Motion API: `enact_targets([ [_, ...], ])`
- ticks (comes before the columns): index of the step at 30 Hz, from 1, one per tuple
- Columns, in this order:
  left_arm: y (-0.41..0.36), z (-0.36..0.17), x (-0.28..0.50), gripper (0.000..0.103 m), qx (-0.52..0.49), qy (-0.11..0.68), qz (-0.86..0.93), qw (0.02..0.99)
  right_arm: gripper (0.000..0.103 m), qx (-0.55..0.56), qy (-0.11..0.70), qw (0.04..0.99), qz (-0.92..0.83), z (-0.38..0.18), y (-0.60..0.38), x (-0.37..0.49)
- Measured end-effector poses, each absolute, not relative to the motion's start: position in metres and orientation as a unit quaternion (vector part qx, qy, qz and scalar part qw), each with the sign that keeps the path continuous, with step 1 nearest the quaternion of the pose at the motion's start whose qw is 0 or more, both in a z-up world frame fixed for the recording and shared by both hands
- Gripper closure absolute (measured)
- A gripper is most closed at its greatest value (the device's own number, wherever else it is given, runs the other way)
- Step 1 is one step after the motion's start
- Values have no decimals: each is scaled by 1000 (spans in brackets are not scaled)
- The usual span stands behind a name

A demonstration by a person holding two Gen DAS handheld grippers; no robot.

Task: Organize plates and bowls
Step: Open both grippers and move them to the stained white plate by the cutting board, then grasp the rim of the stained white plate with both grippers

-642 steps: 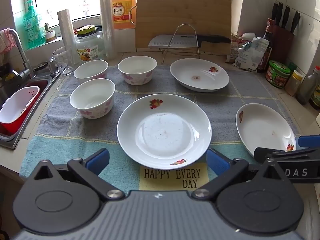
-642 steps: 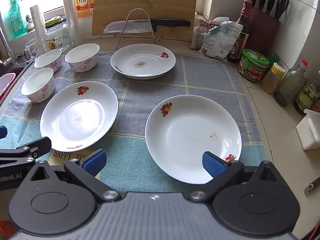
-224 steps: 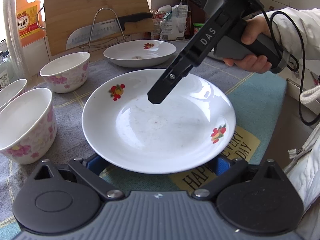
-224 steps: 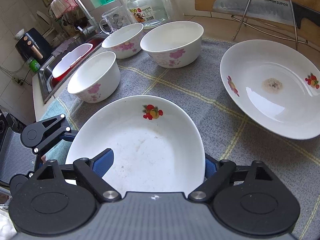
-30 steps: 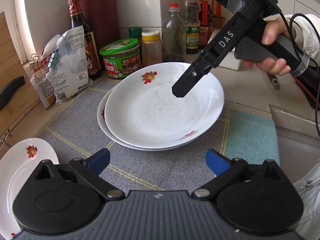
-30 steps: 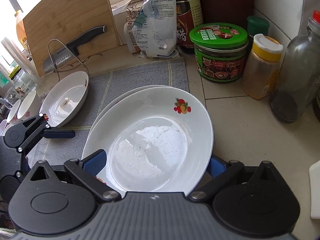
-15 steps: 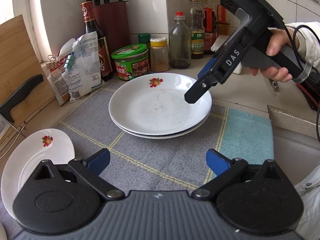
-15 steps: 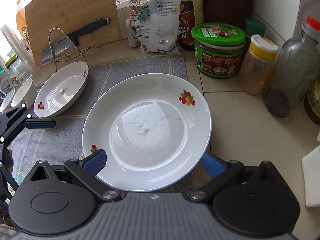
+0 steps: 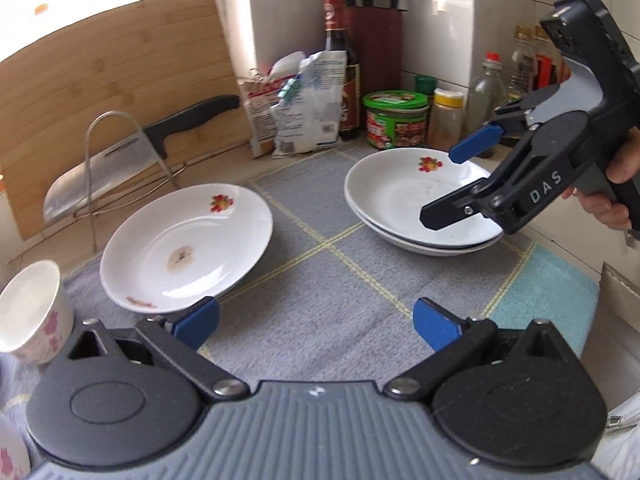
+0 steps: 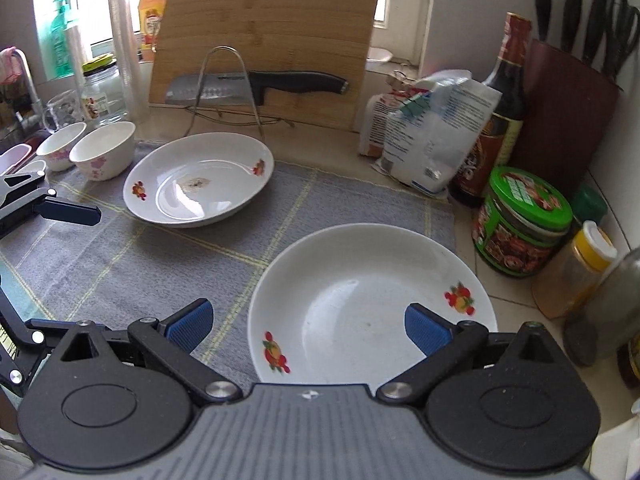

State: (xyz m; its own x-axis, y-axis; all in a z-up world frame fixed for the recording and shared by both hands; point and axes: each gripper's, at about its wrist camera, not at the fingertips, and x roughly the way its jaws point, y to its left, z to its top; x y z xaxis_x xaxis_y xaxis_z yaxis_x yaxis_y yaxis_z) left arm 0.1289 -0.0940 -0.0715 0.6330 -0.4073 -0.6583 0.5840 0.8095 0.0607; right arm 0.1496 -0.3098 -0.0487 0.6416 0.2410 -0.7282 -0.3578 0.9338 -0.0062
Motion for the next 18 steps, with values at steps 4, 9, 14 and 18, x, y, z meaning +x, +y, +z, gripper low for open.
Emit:
enact_targets([
  [4, -81, -74, 124, 1, 125, 346, -216, 904, 0, -74, 383, 898, 205, -49, -295, 156],
  [9, -66, -86, 128, 1, 110, 369, -179, 906, 0, -73, 381, 893, 230, -51, -279, 162],
  [14, -58, -103, 148, 1, 95, 383, -172, 903, 0, -70, 386, 890, 234, -53, -268, 169],
  [18, -55, -113, 171, 1, 85, 384, -178, 902, 0, -75, 395, 888, 223, -54, -263, 174],
])
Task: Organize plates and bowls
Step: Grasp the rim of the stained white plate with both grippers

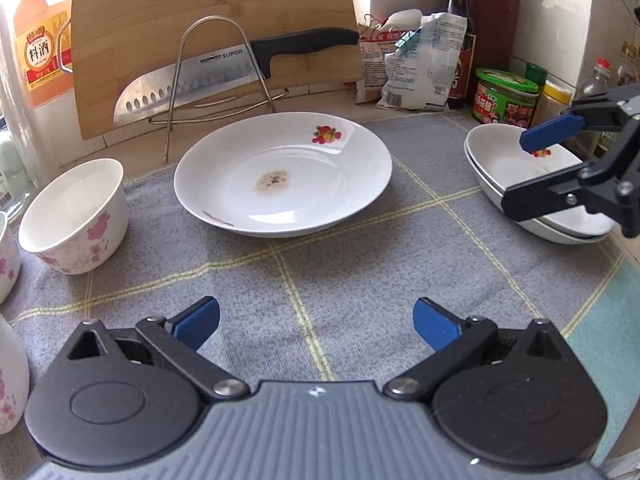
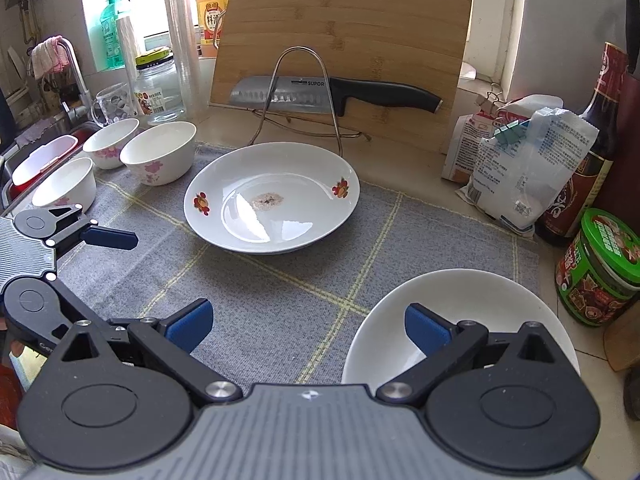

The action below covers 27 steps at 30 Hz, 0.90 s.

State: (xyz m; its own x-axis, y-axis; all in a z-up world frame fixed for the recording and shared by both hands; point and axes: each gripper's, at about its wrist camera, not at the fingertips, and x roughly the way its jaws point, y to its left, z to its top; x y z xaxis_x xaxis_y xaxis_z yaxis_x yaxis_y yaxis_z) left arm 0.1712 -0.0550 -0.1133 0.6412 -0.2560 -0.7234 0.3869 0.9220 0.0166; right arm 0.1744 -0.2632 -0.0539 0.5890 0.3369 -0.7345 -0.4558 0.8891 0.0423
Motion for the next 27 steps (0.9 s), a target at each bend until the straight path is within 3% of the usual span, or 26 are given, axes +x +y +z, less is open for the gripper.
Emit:
enact_targets([
  [10, -42, -131, 220, 1, 75, 382, -176, 904, 0, -82, 414, 884, 201, -57, -253, 195],
  [27, -38, -133, 237, 0, 77, 361, -182, 911, 0, -68, 443, 857, 255, -66, -226, 276],
])
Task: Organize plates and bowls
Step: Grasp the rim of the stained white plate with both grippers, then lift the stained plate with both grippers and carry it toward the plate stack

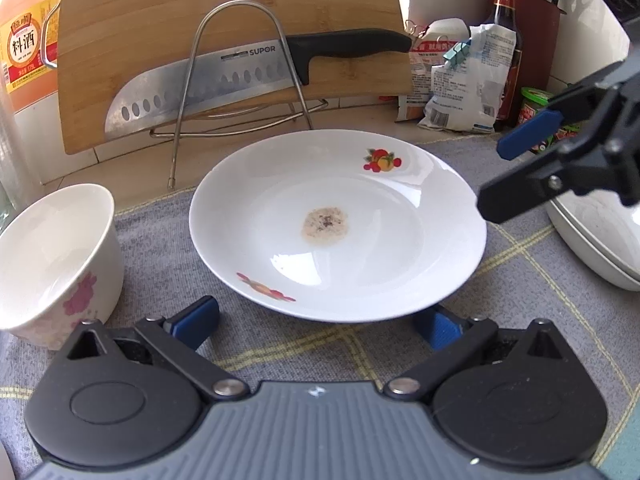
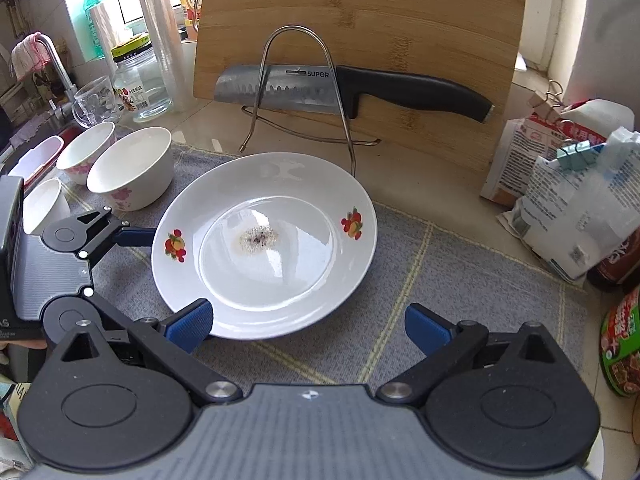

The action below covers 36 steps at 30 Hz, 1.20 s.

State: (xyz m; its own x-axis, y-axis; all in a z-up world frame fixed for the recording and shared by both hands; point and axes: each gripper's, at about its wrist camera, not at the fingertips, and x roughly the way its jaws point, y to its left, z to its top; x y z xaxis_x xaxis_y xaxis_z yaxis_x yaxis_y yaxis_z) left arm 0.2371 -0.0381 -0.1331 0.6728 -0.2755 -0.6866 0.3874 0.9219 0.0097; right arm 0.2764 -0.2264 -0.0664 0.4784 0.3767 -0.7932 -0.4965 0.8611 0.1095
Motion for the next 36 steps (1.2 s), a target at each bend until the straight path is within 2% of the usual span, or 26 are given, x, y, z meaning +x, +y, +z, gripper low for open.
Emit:
enact_targets([
  [13, -38, -131, 238, 0, 80, 366, -187, 908, 0, -48, 469, 827, 305, -87, -217, 340],
  [30, -38, -131, 237, 1, 83, 347, -214, 909, 0, -41, 479, 801, 358, -102, -200, 375],
  [36, -40, -132, 238, 1, 92, 339, -220, 910, 8, -37, 479, 797, 367, -104, -196, 383],
])
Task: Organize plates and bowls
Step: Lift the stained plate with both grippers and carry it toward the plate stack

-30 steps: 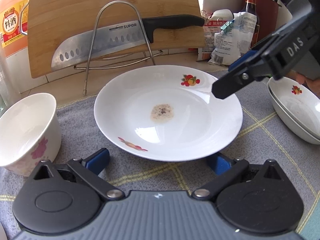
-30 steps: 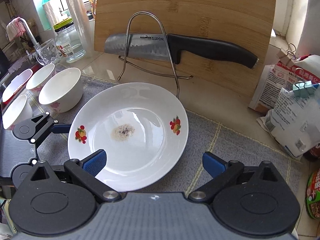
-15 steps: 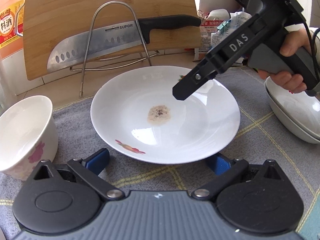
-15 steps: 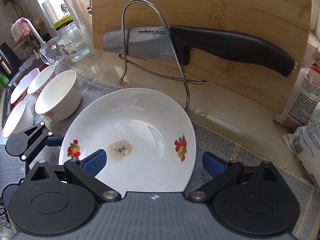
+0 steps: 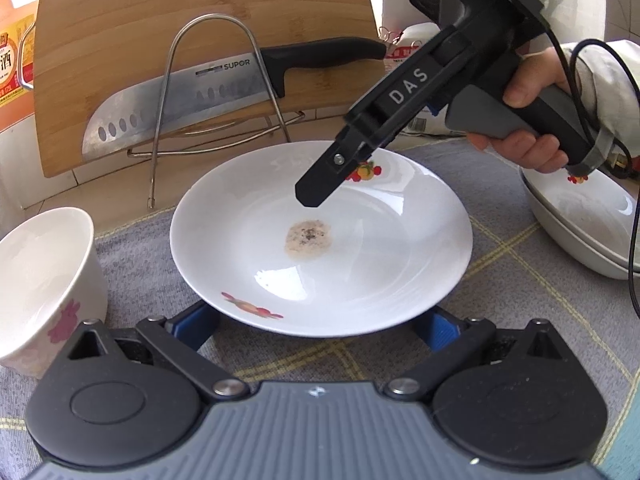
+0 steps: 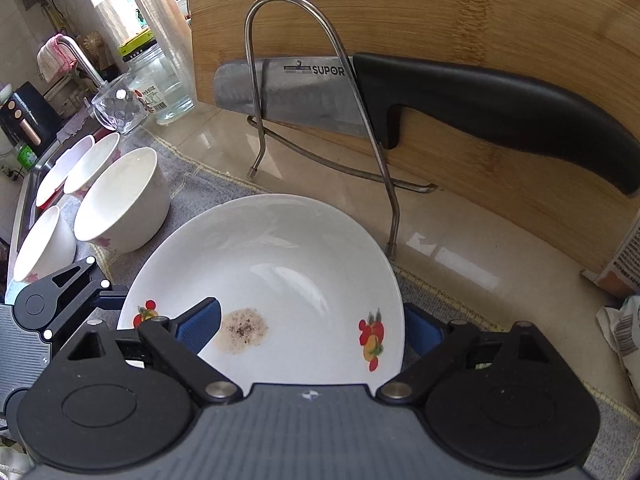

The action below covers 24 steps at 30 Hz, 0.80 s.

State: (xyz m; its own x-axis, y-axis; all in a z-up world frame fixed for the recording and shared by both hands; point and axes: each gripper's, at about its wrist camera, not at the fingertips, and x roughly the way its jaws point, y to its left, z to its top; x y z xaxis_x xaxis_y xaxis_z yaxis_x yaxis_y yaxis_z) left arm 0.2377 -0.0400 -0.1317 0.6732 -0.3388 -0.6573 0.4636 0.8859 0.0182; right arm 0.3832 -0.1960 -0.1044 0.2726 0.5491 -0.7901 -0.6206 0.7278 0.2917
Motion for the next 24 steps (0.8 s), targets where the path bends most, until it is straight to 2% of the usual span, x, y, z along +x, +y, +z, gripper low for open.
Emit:
enact_targets([
  [15, -38, -131, 233, 1, 95, 334, -229, 909, 17, -21, 479, 791, 380, -105, -196, 393],
  [24, -39, -131, 233, 1, 100, 334, -231, 908, 17, -15, 480, 792, 377, -106, -197, 393],
])
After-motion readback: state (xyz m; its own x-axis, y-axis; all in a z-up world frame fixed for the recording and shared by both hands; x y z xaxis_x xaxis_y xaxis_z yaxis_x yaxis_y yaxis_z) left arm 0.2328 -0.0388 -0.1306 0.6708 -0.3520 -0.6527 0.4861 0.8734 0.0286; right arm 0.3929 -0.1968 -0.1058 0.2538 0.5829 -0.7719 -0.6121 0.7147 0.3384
